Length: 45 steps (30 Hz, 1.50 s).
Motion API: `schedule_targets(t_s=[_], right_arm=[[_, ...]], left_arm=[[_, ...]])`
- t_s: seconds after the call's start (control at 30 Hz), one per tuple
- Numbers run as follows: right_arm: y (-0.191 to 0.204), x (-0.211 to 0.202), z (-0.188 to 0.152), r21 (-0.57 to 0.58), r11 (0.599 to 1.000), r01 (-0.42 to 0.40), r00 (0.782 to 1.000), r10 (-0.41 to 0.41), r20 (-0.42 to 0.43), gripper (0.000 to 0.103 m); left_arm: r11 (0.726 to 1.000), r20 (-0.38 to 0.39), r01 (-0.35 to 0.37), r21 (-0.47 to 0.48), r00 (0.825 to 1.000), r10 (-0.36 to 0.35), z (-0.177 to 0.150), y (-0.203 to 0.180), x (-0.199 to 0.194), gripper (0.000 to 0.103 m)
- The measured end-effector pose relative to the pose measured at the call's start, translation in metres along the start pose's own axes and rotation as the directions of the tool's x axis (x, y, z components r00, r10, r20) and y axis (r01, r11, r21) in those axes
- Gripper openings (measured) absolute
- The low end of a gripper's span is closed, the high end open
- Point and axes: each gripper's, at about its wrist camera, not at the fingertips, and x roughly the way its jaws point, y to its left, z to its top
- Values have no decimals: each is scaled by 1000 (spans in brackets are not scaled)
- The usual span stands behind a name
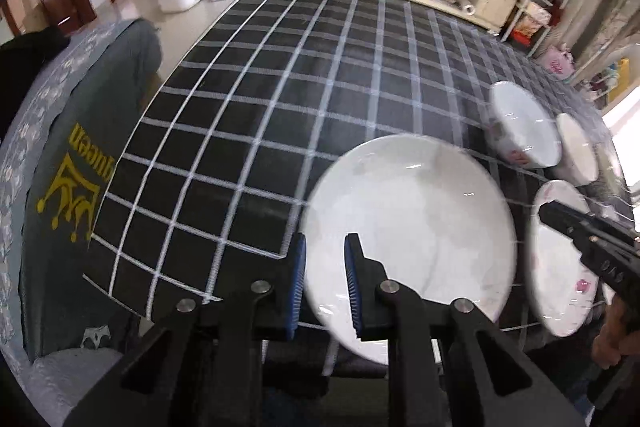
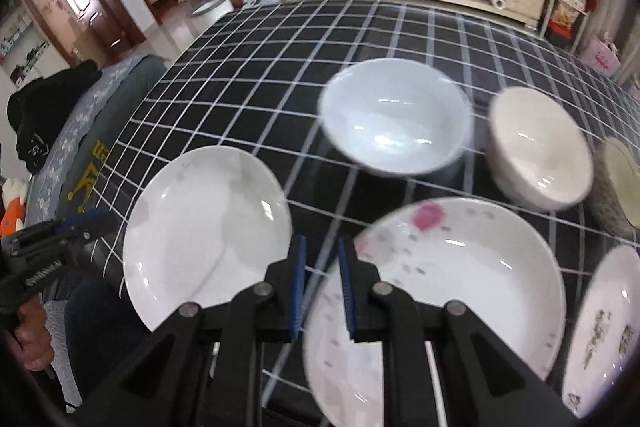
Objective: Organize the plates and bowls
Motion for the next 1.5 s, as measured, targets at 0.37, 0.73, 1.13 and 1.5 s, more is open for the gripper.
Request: schedule_targets(t_s=[0.37, 0.73, 1.13, 1.5], right_arm=[[-65, -44, -28, 87, 991, 99, 992, -105, 64, 21], [-128, -52, -51, 164, 975, 152, 986, -160, 37, 30], [-148, -34, -51, 172, 974, 146, 989, -146, -11, 46], [-153, -15, -45, 152, 977, 152, 988, -145, -55, 45]], left_arm=[[972, -14, 136, 192, 991, -135, -6, -109, -10, 18], [940, -91, 198, 278, 980, -179, -20, -177, 10, 23], [937, -152, 183, 298, 978, -143, -19, -190, 47, 25], [935, -186, 197, 293, 972, -147, -17, -195, 69, 19]])
